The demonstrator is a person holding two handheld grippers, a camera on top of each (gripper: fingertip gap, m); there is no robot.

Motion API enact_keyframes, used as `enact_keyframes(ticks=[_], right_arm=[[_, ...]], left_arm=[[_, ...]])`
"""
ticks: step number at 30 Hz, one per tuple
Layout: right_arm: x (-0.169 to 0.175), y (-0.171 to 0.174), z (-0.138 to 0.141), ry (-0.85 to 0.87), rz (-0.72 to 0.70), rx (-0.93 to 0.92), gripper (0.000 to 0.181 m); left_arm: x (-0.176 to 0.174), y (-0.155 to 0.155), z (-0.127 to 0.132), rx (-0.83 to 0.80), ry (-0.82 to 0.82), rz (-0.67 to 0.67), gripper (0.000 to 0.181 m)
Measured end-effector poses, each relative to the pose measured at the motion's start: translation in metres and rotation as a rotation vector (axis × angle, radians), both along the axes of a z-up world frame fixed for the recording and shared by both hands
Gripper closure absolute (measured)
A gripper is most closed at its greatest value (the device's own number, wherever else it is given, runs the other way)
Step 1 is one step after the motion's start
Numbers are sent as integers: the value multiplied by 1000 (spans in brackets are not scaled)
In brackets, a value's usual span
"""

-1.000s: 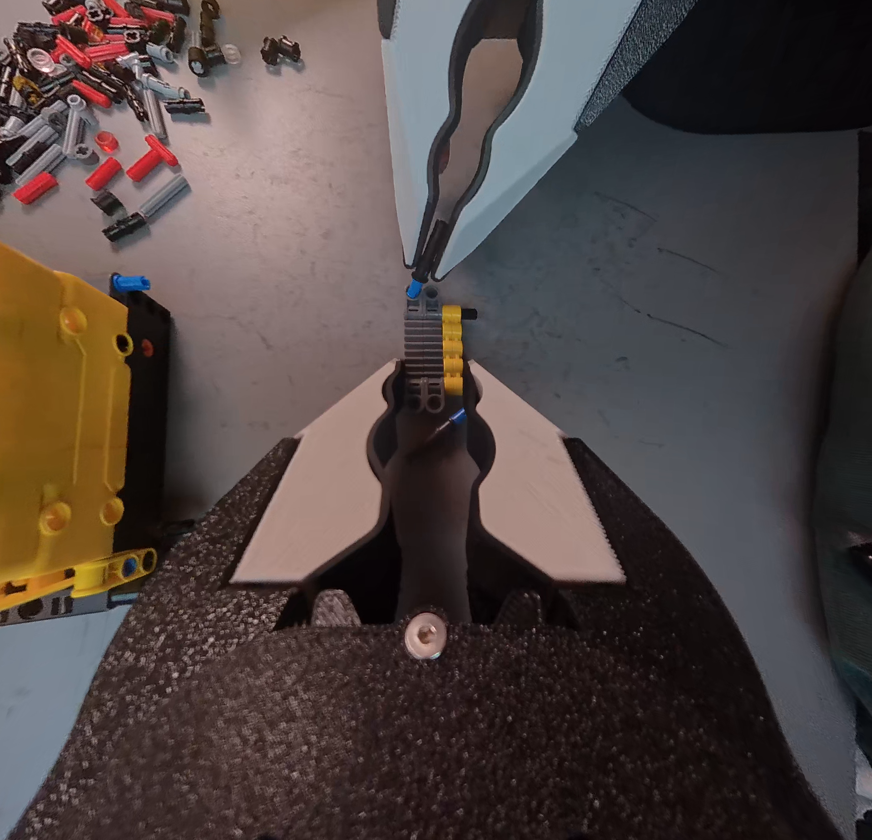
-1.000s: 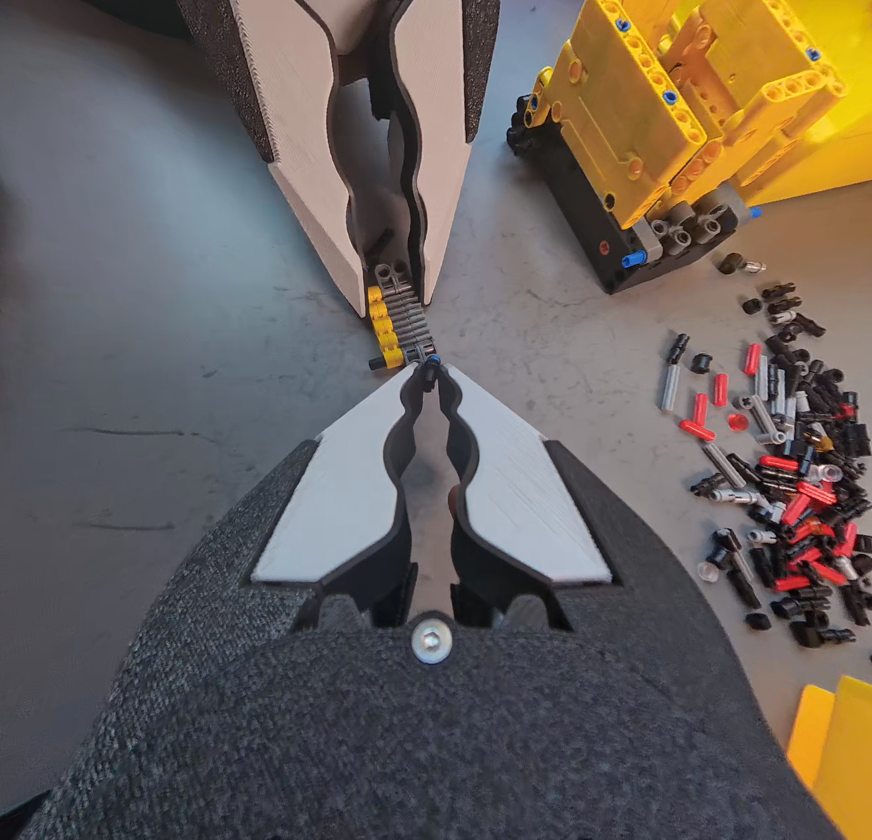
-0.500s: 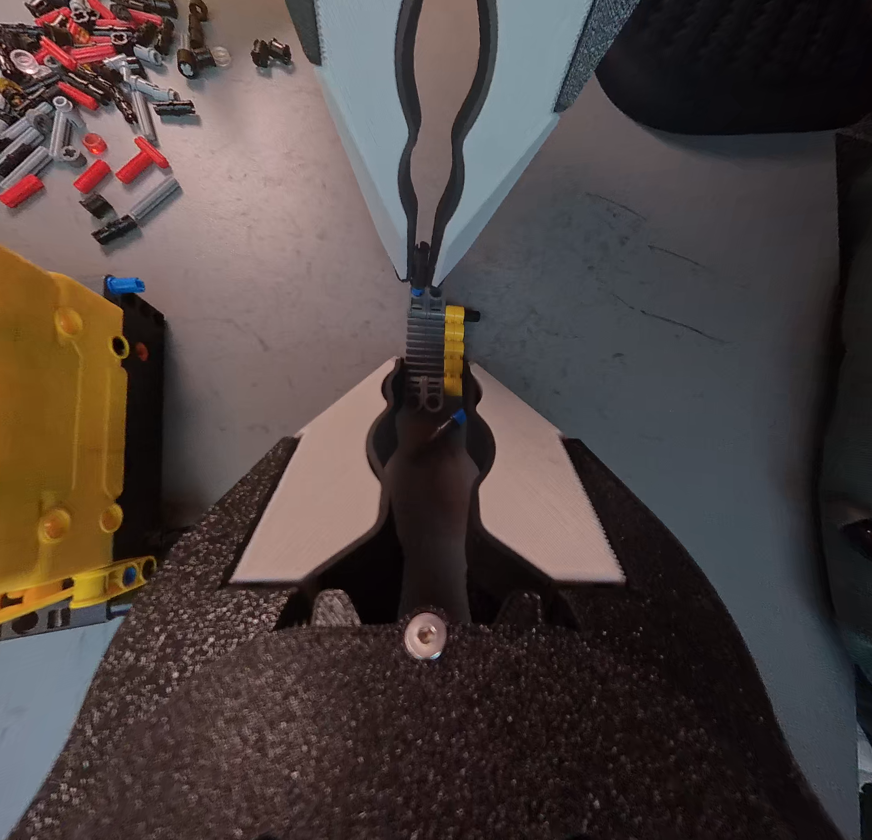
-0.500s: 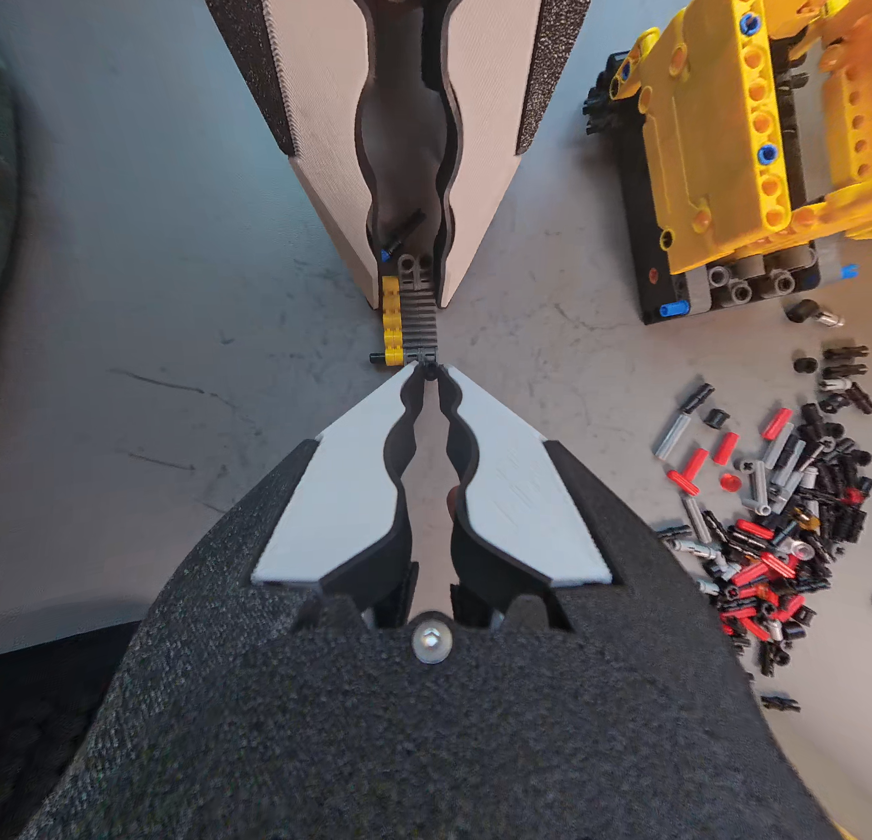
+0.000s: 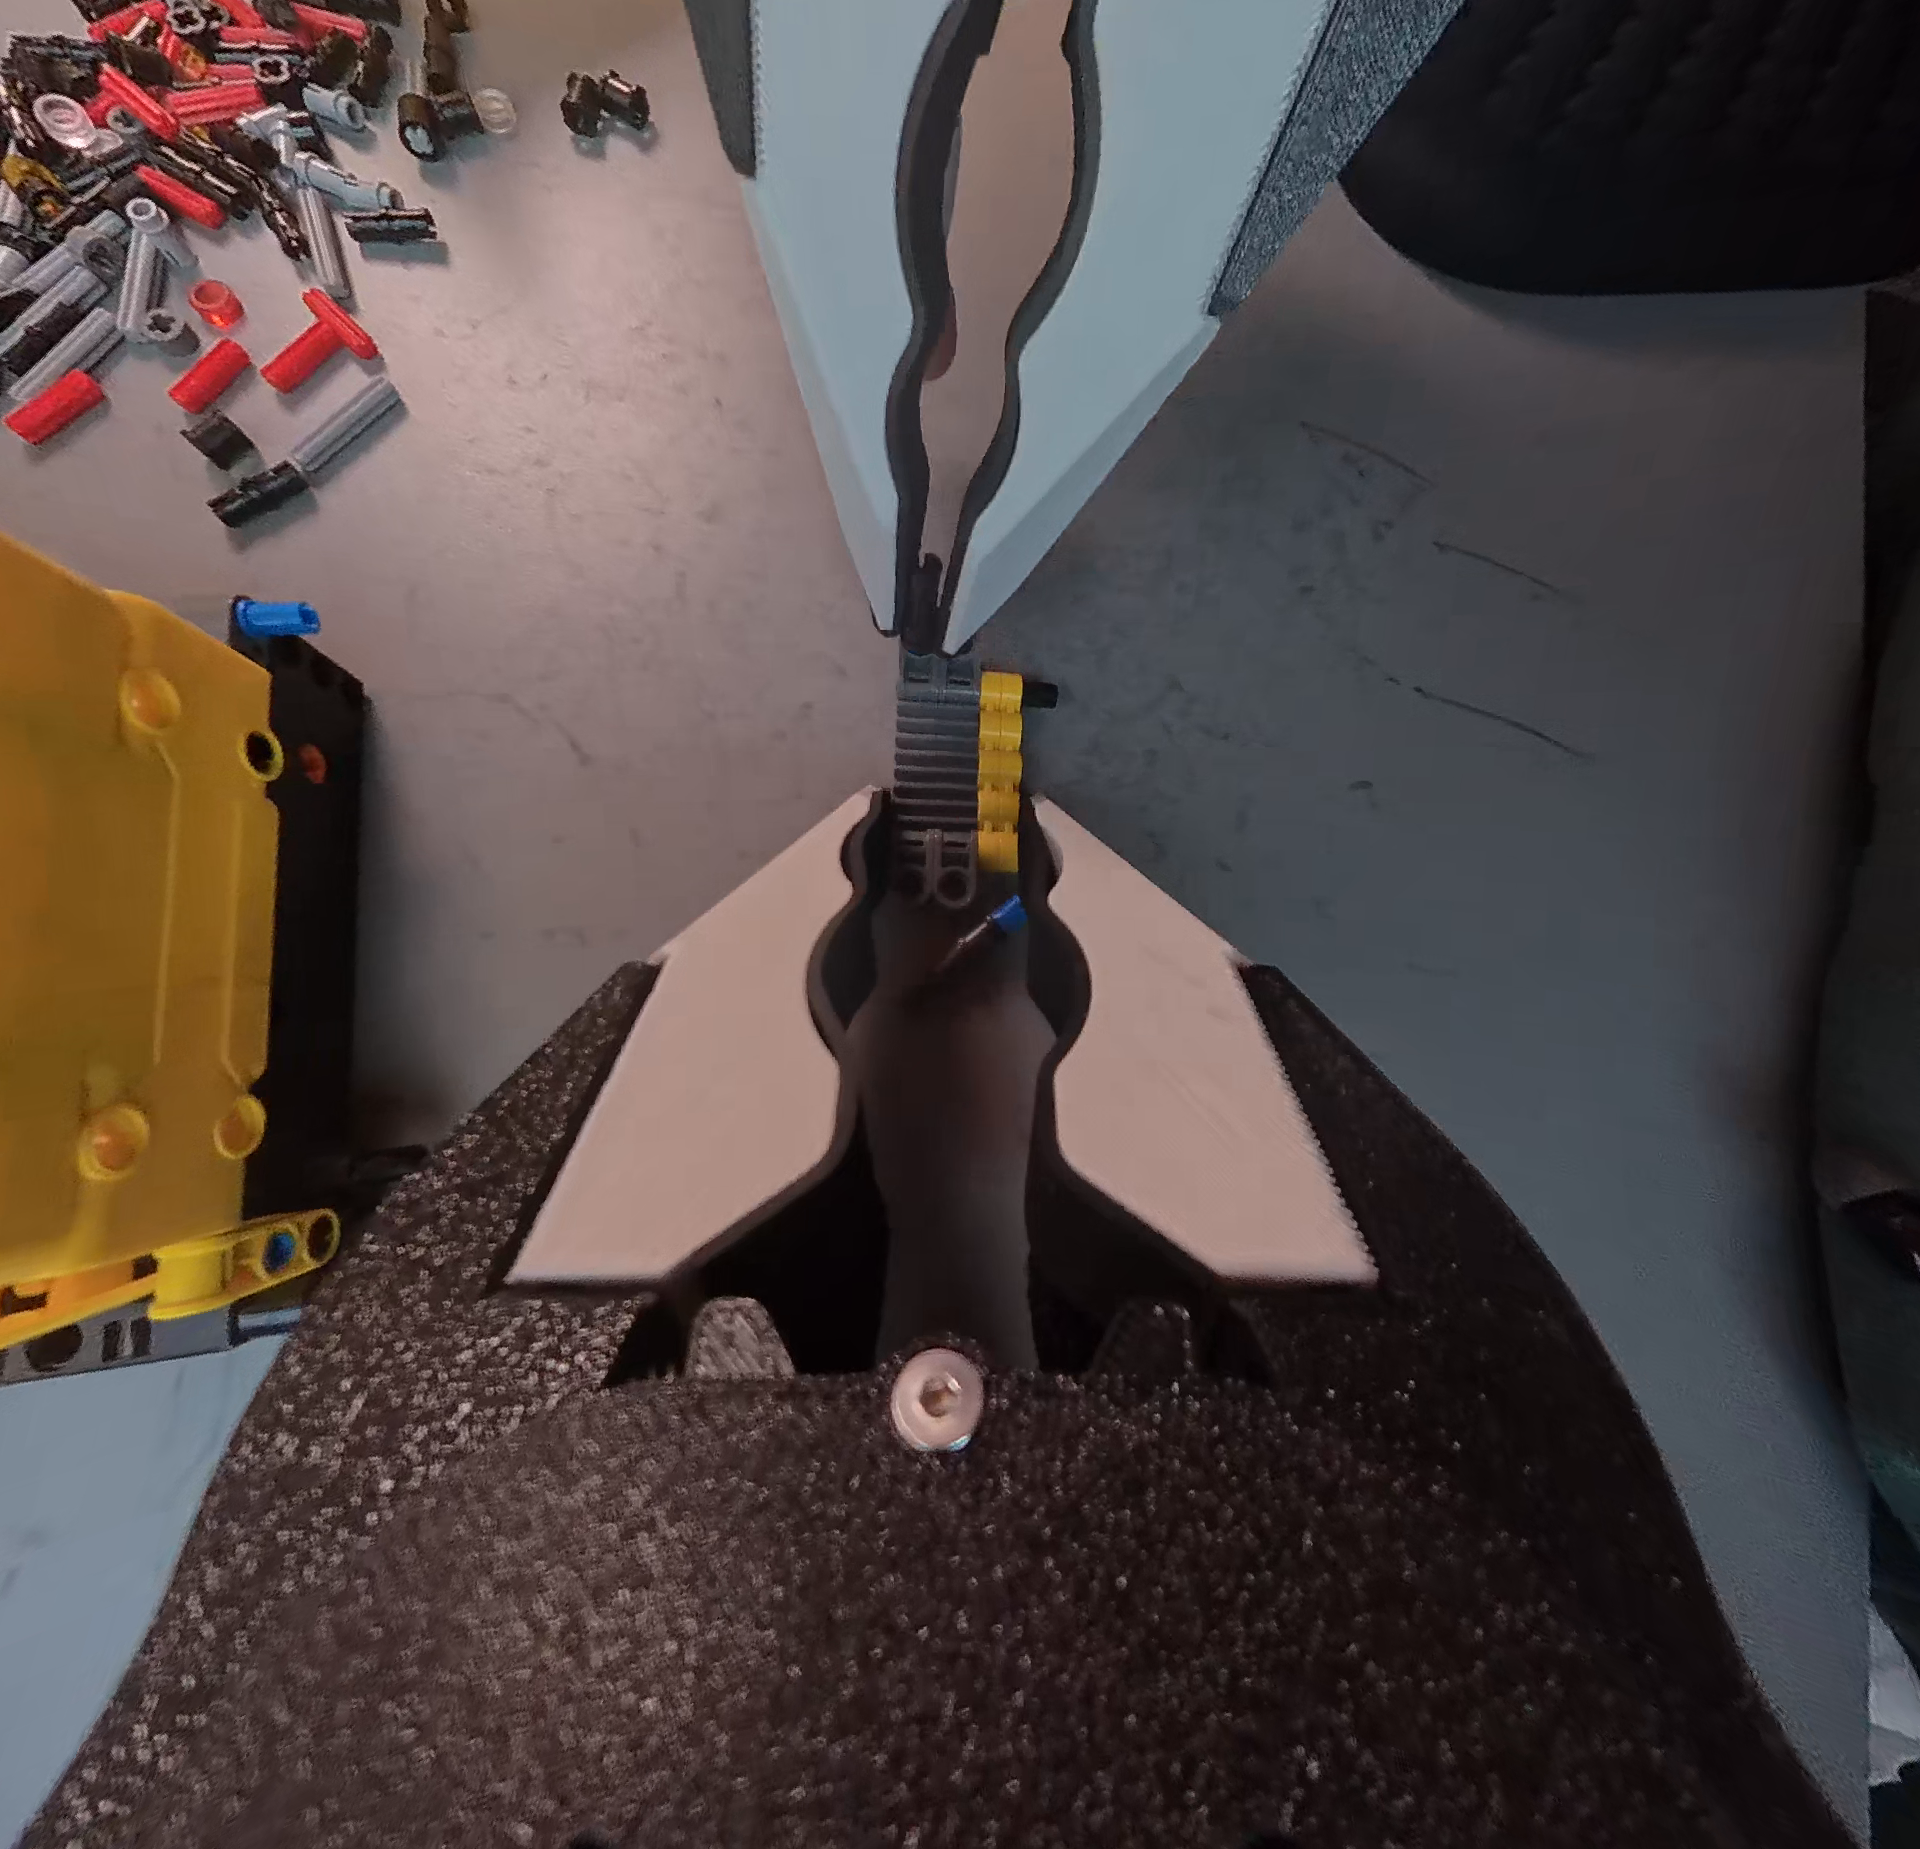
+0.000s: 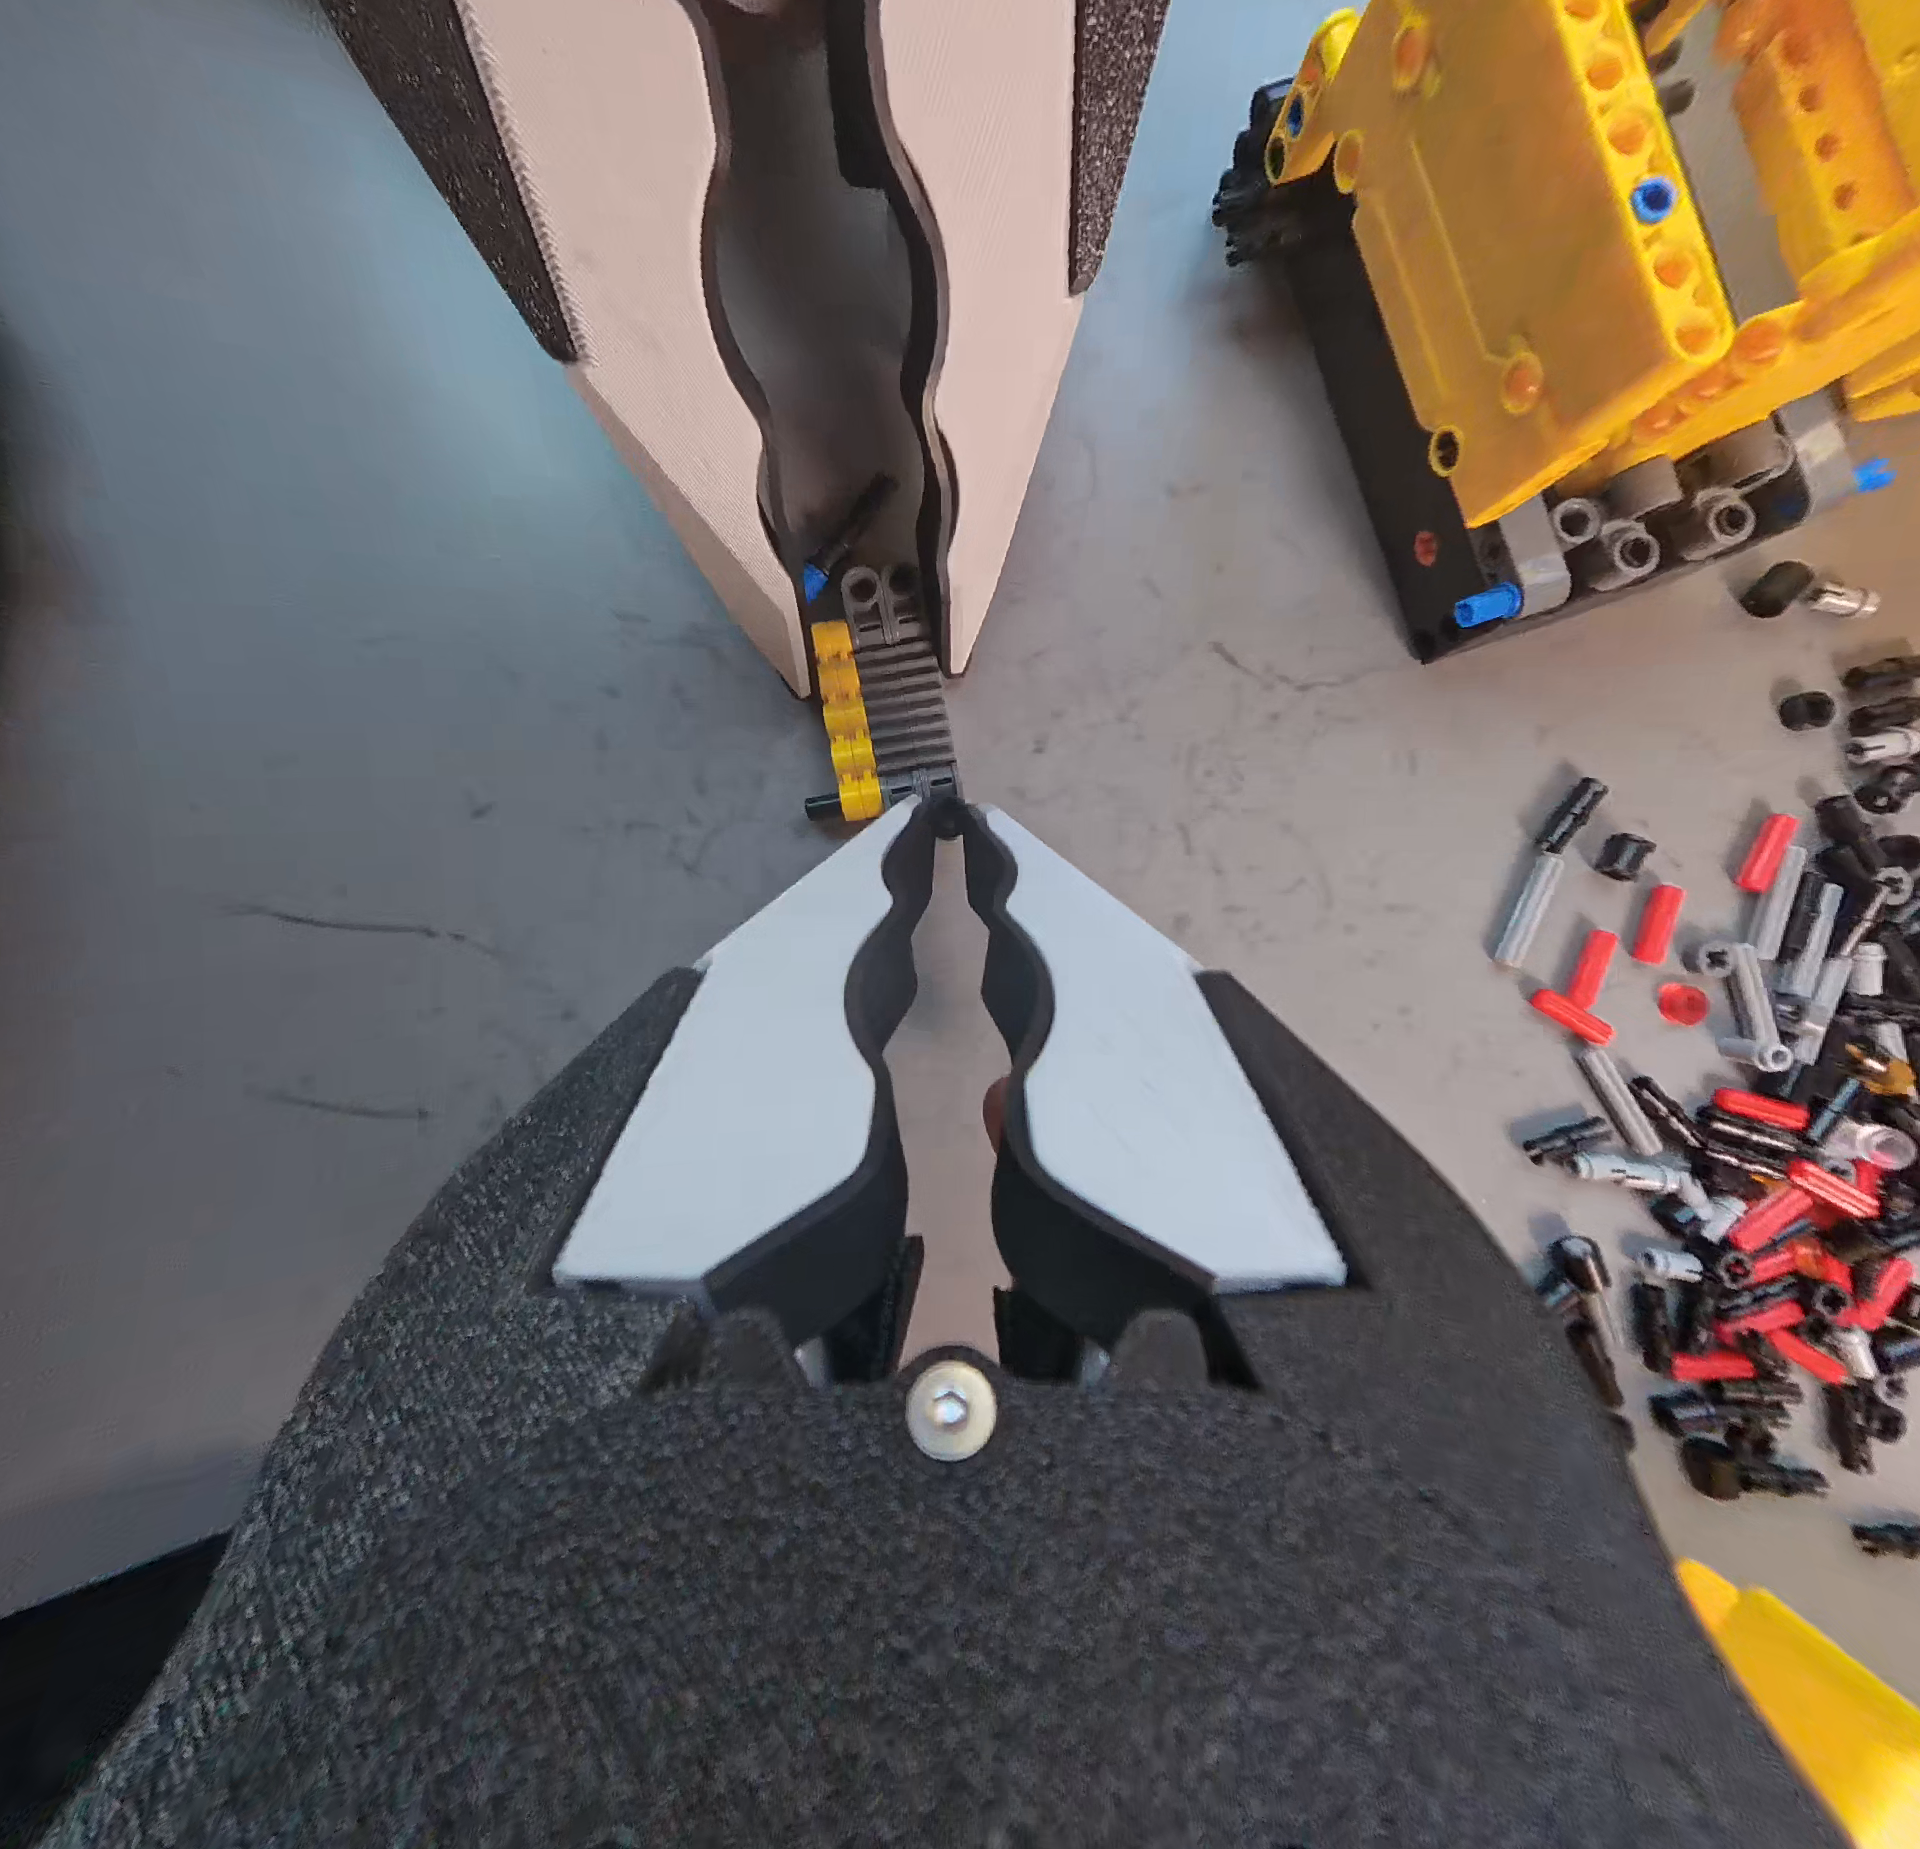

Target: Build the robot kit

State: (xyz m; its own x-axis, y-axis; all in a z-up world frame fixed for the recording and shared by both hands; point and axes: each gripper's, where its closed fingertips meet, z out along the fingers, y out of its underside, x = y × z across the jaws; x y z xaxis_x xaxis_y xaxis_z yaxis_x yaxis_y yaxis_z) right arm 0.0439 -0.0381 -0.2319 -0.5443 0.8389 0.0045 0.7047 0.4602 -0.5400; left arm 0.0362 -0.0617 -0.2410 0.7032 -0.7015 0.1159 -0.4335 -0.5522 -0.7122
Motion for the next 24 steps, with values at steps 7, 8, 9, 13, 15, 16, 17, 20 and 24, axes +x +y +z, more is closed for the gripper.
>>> enact_keyframes(ticks=[7, 8, 9, 13, 15, 16, 17, 20, 24], right_arm=[[1, 0, -1, -51, 25, 24, 176], [1, 0, -1, -47, 6, 15, 176], [1, 0, 0, -31, -10, 15, 176], [1, 0, 1, 39, -85, -24, 174], [3, -2, 1, 63, -103, -38, 168], [2, -2, 1, 75, -113, -40, 170], [1, 0, 1, 80, -120, -25, 174], [2, 0, 1, 42, -95, -6, 175], [0, 0, 9, -3, -10, 42, 169]], left_arm=[[0, 0, 0, 8, -5, -17, 157], [0, 0, 0, 7, -9, -18, 157], [0, 0, 0, 5, -13, -17, 157], [1, 0, 0, 17, 1, -27, 158], [1, 0, 0, 16, 0, -27, 158], [1, 0, 0, 16, 0, -28, 158], [1, 0, 0, 16, 0, -28, 158], [1, 0, 0, 17, 1, -29, 158], [1, 0, 0, 17, 1, -30, 158]])
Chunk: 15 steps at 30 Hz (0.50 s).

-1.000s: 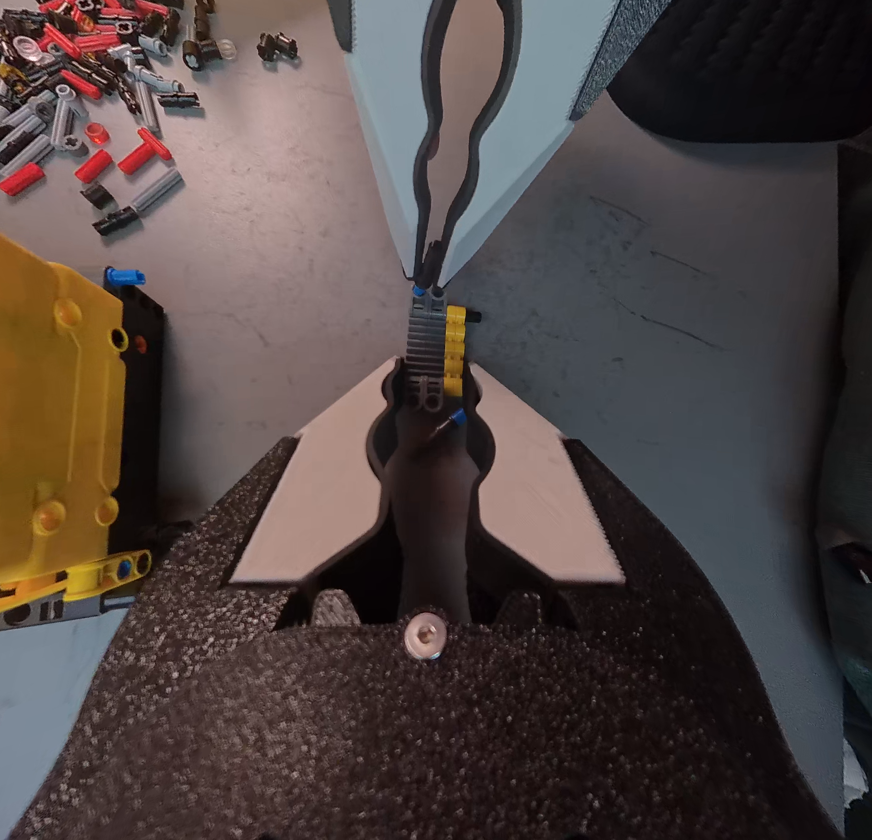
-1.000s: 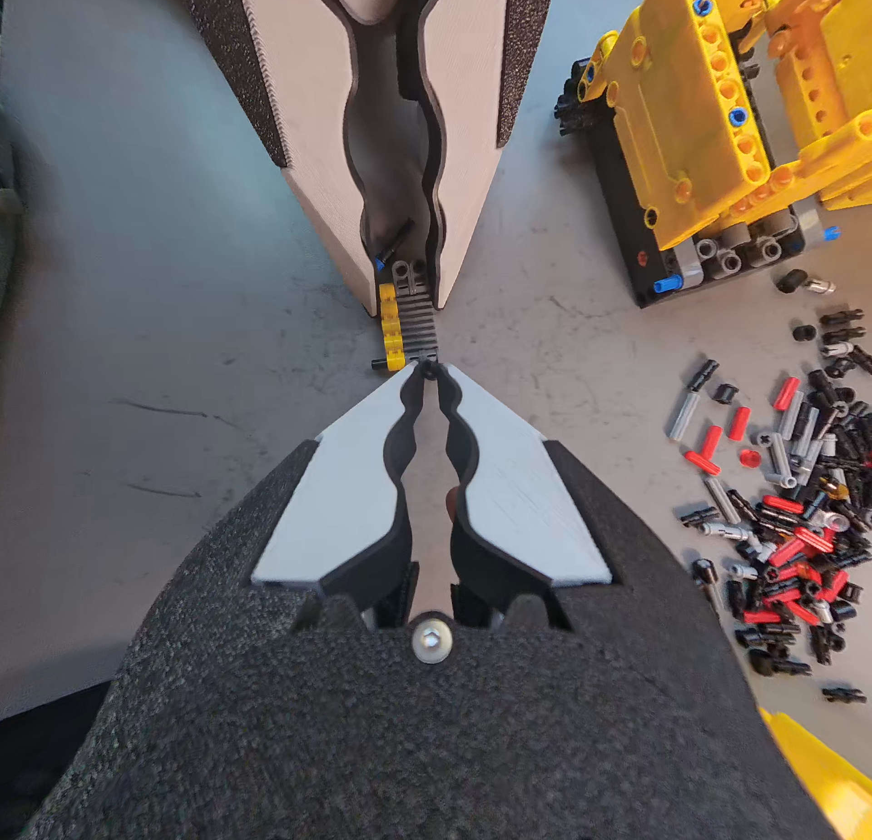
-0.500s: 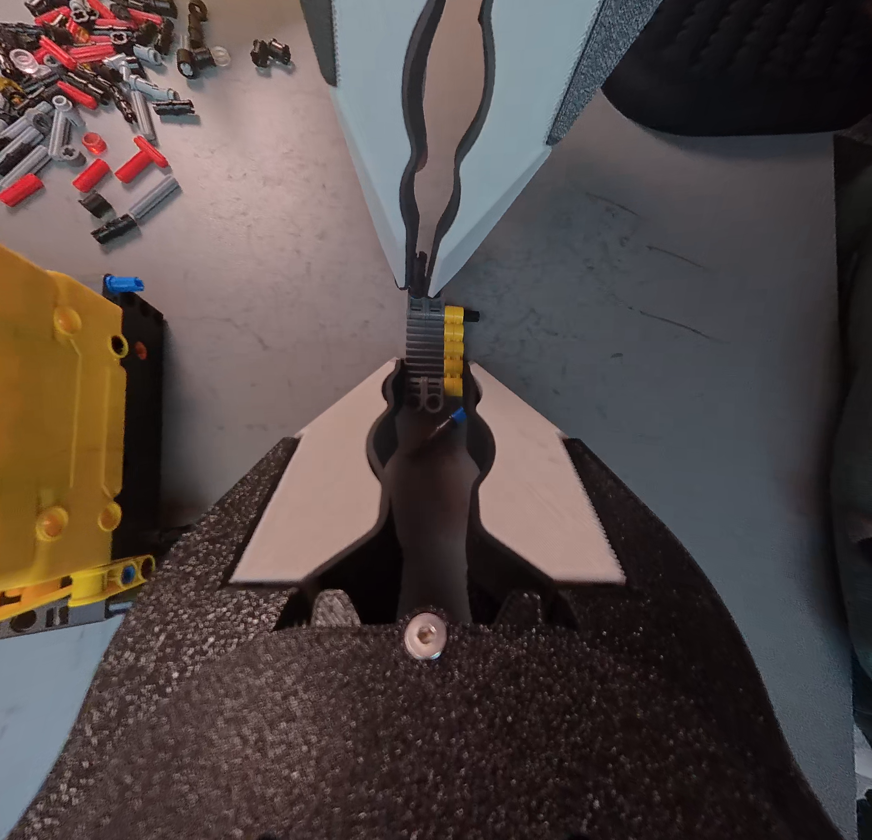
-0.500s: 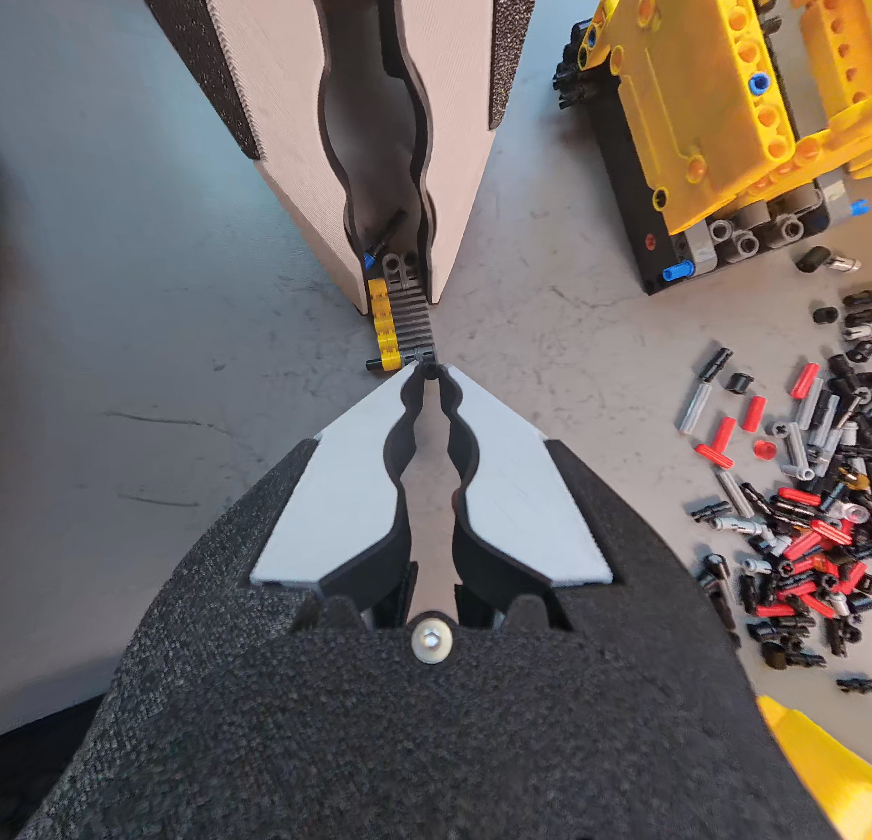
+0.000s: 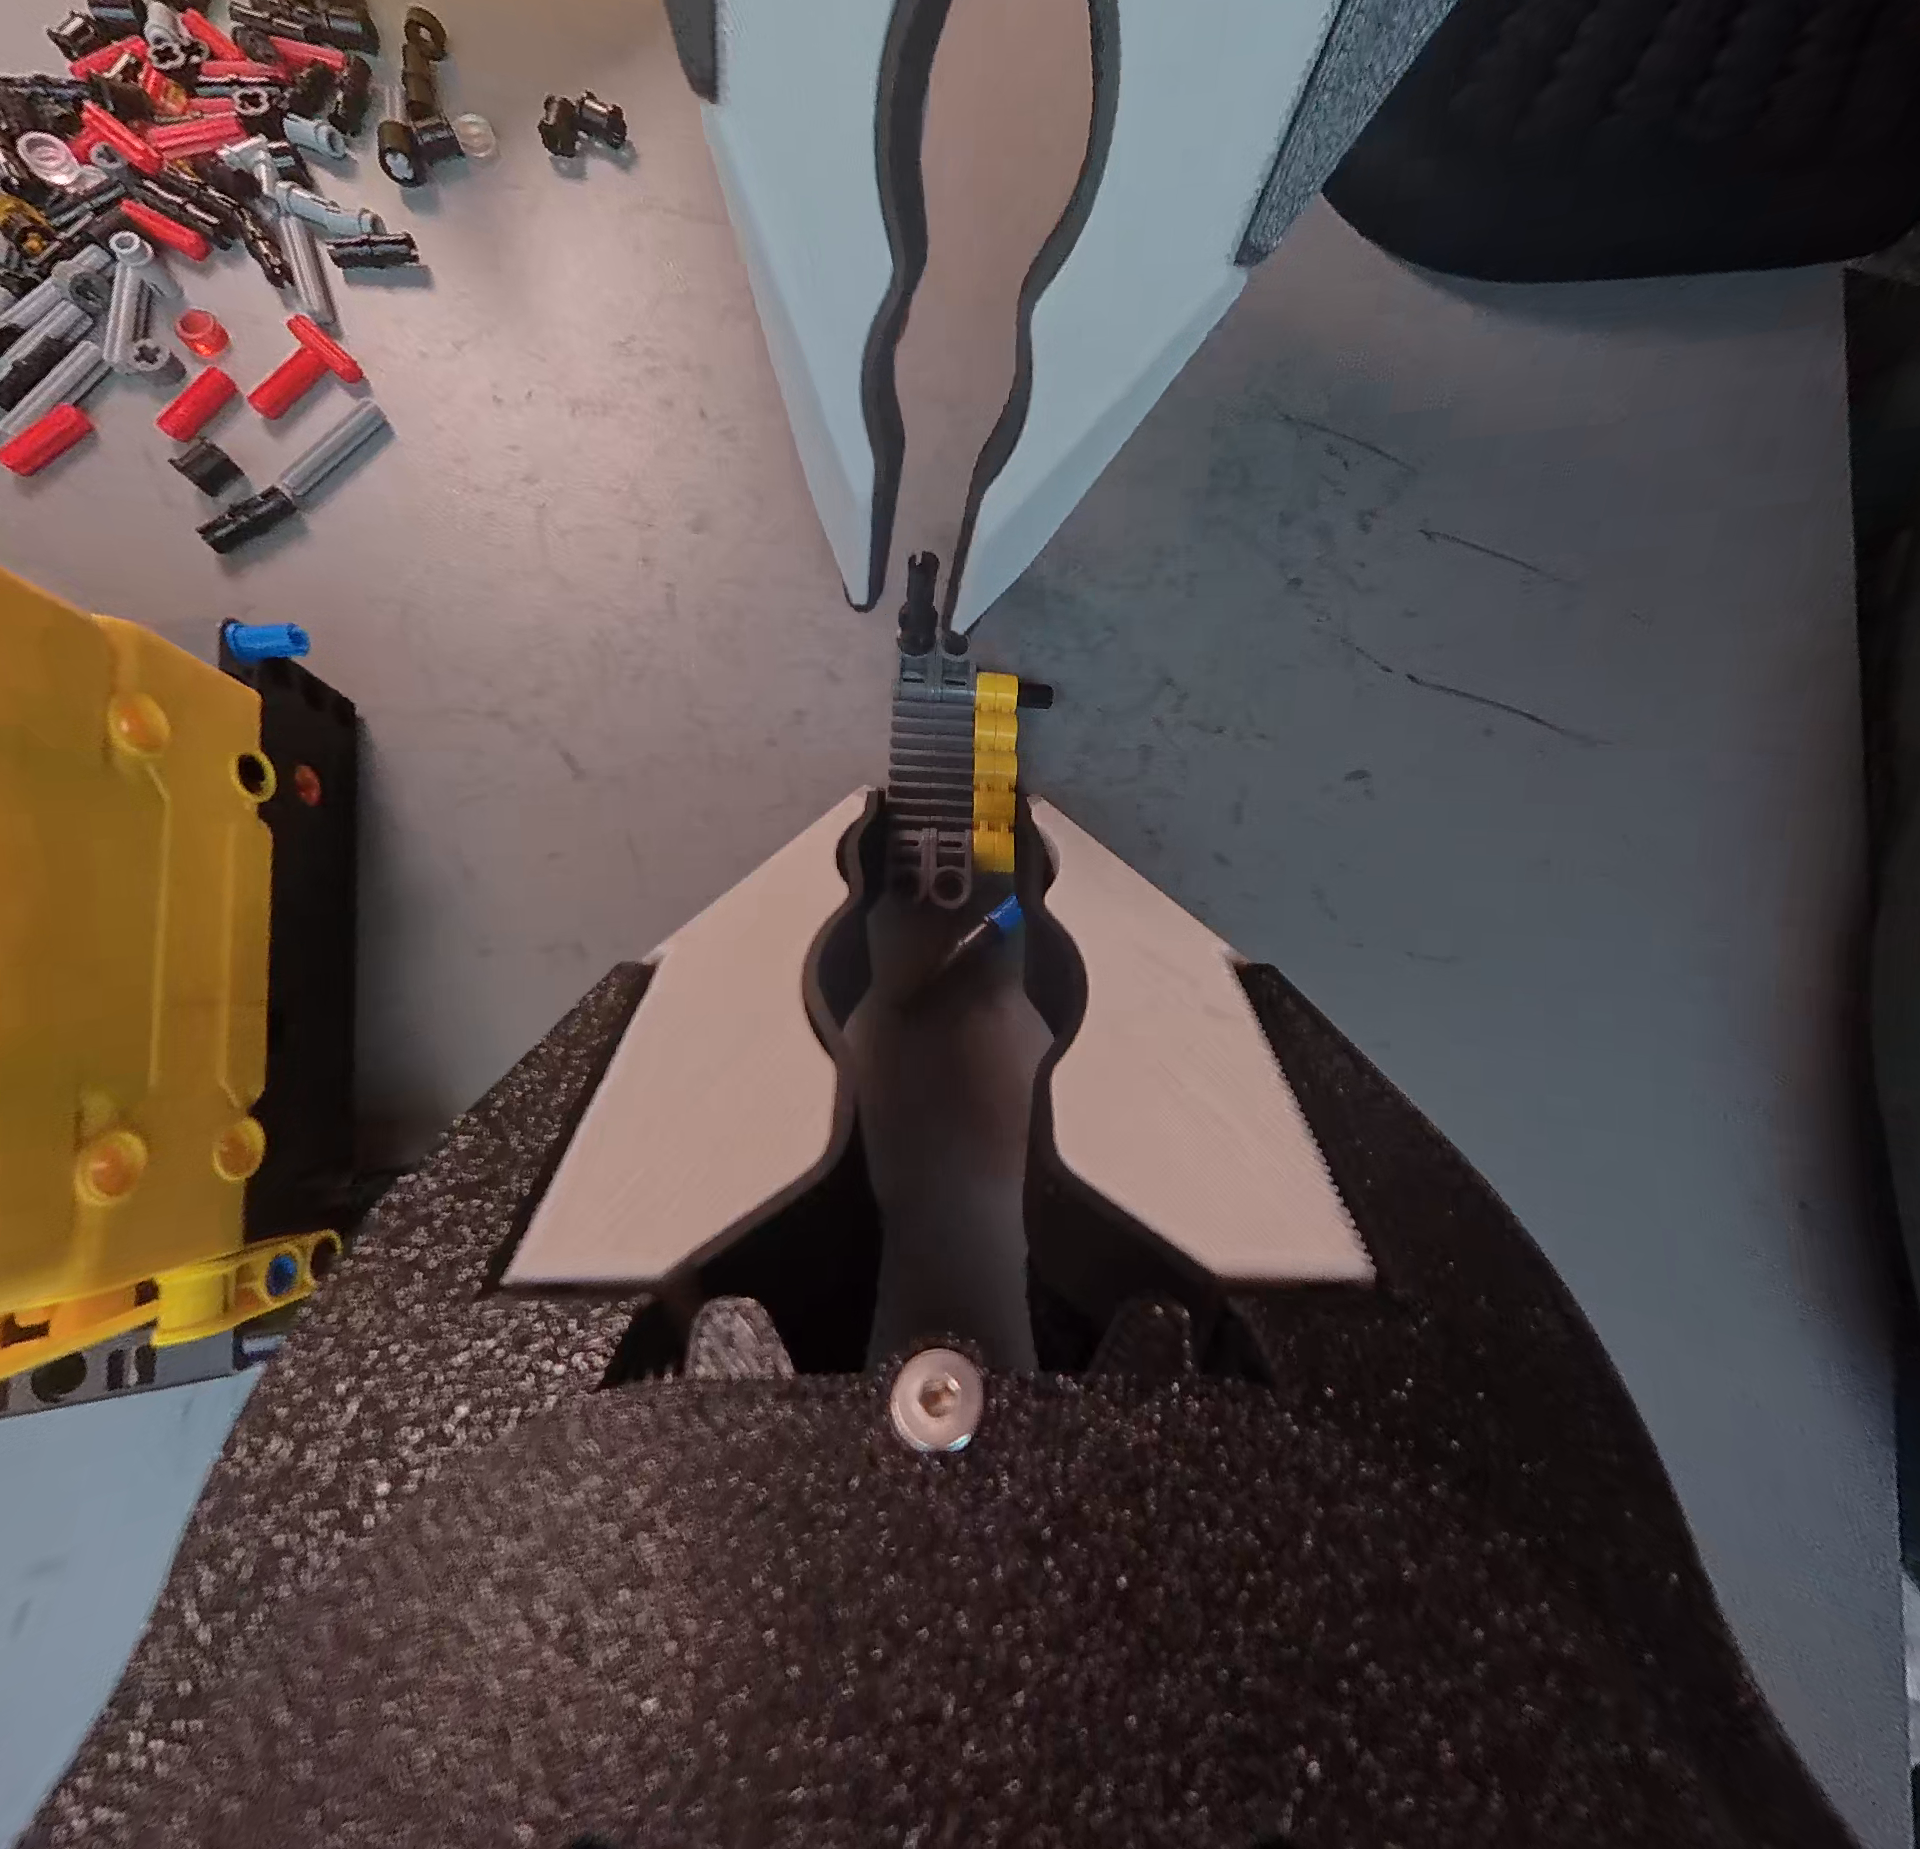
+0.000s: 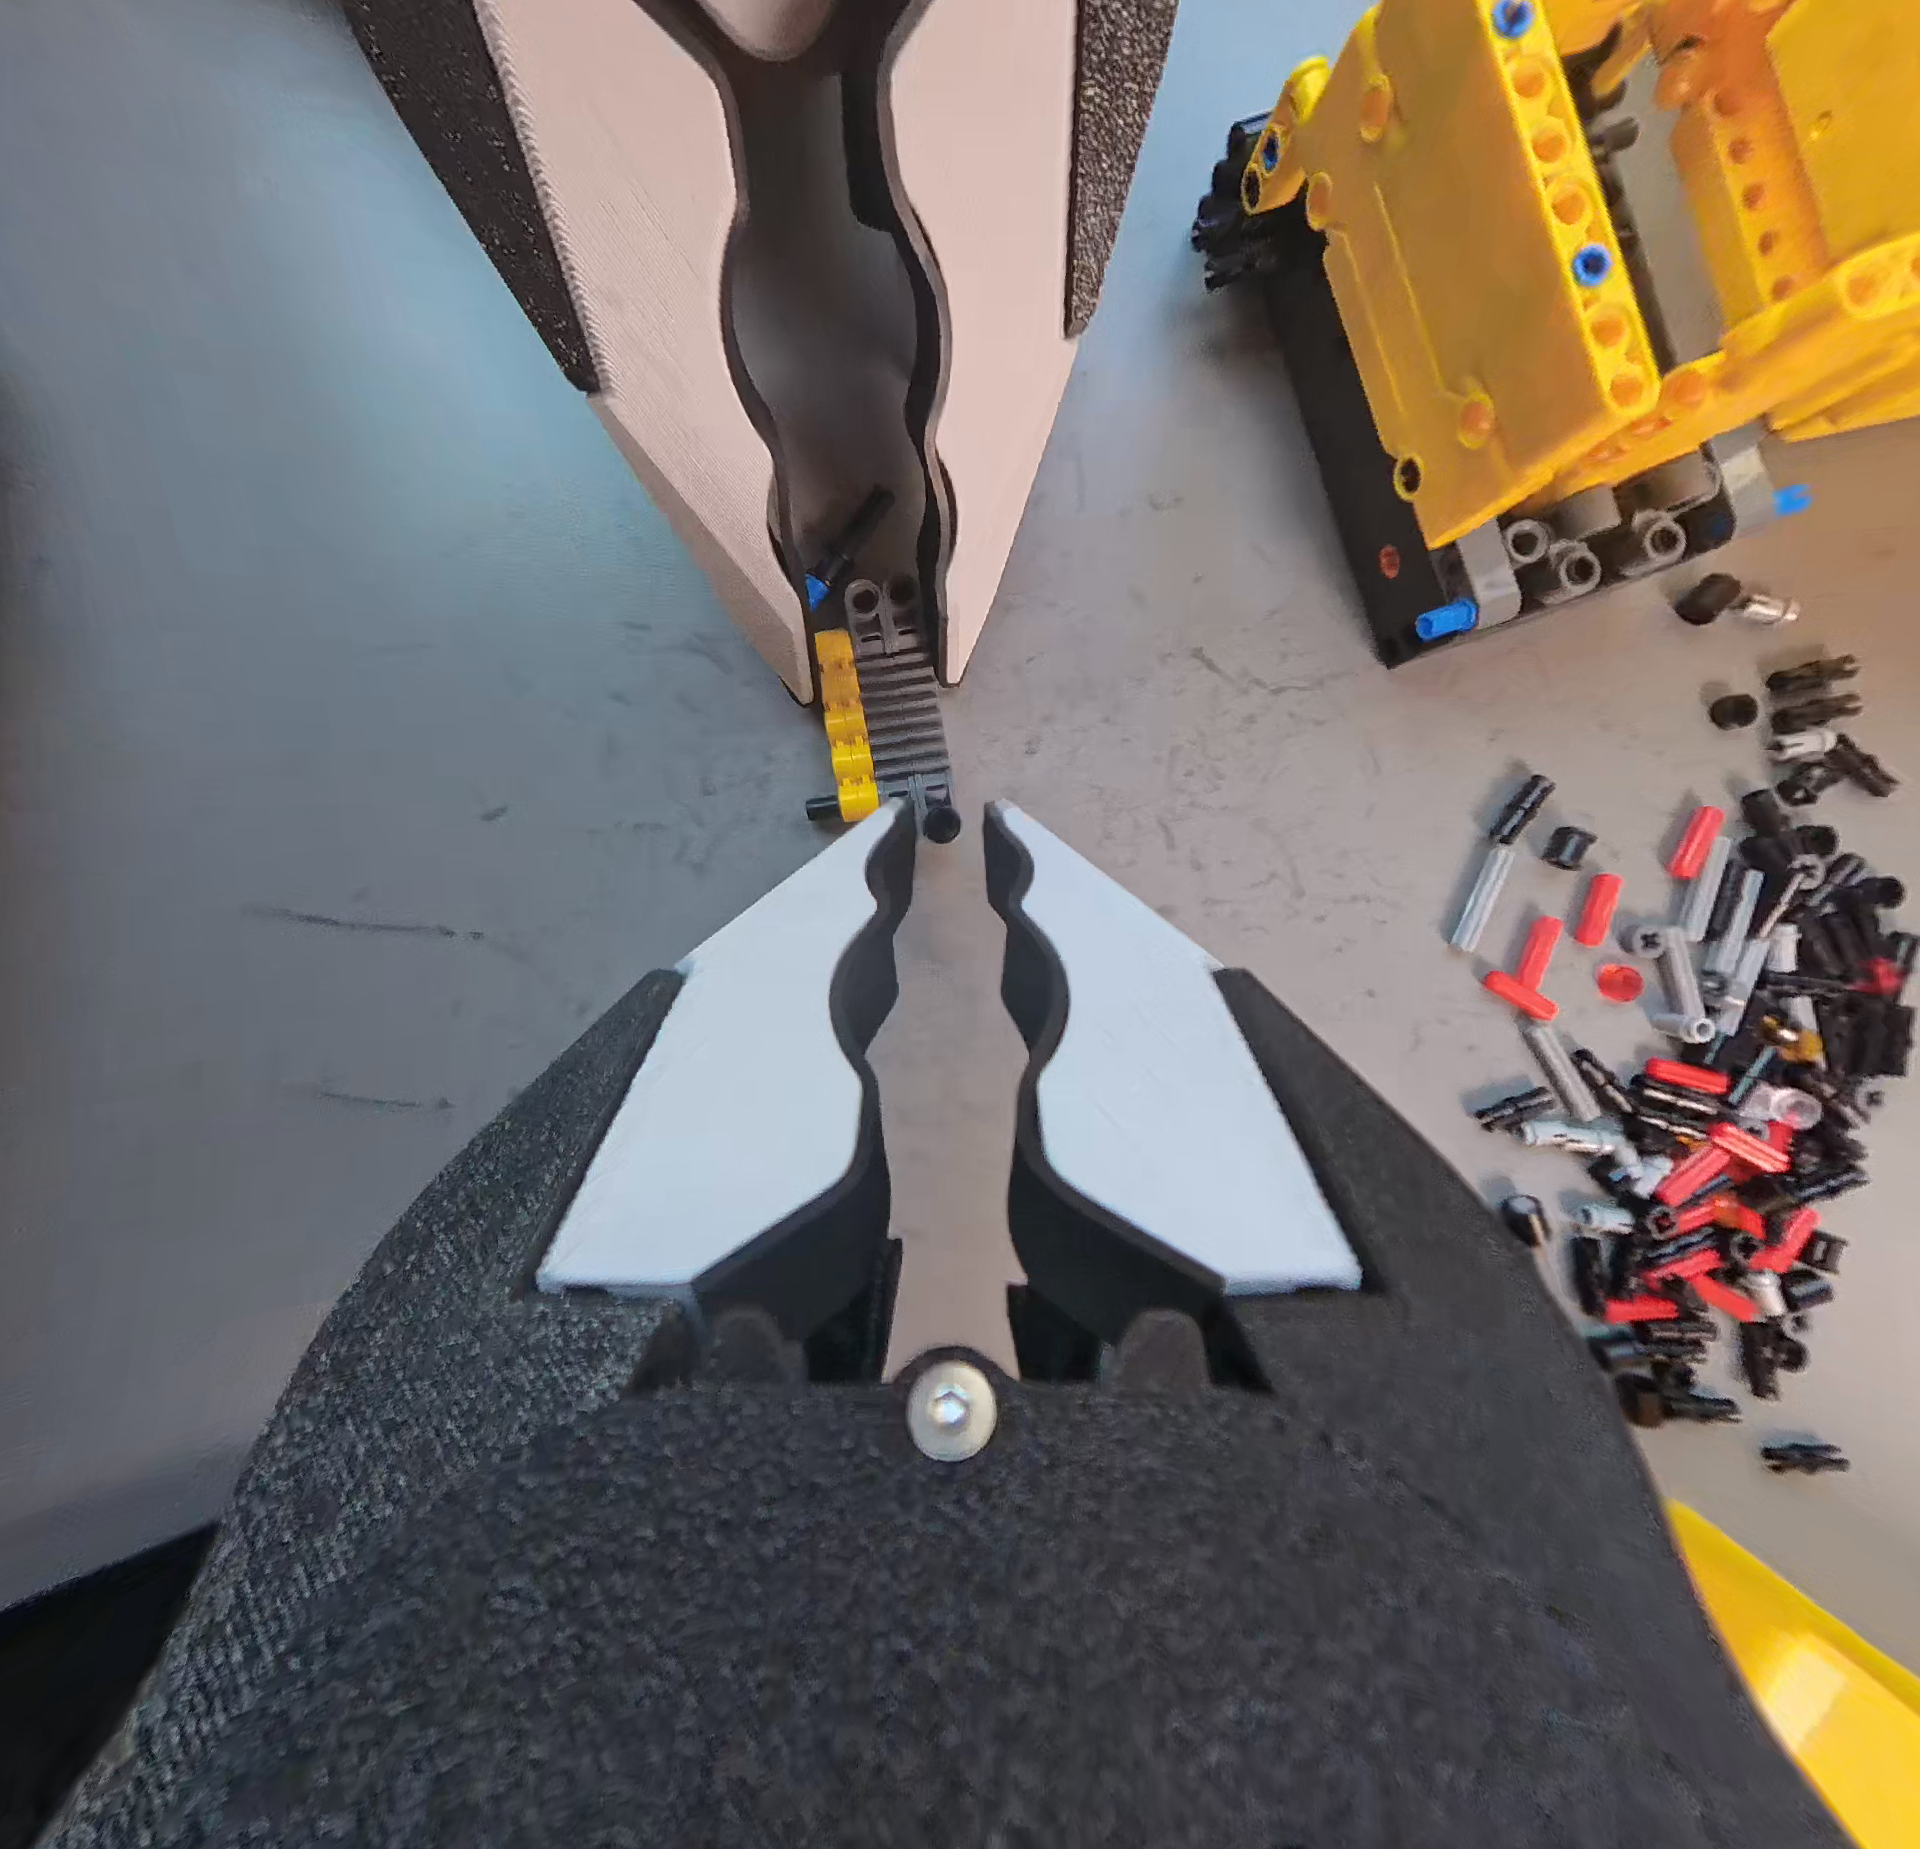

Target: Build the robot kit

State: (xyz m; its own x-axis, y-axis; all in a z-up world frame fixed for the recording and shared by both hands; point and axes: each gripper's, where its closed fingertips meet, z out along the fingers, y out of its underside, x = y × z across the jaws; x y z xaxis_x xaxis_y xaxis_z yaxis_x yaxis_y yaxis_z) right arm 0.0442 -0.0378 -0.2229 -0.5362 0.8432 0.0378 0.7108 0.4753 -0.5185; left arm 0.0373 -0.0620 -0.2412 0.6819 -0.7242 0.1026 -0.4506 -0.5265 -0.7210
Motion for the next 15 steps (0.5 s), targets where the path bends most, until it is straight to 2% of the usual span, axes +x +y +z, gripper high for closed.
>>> enact_keyframes(ticks=[6, 15], right_arm=[[1, 2, 0, -133, 162, 154, 172], [3, -2, -6, -245, 252, 214, 178]], left_arm=[[0, -1, 0, -2, -2, -9, 158], [0, -1, 0, -9, -1, -14, 158]])
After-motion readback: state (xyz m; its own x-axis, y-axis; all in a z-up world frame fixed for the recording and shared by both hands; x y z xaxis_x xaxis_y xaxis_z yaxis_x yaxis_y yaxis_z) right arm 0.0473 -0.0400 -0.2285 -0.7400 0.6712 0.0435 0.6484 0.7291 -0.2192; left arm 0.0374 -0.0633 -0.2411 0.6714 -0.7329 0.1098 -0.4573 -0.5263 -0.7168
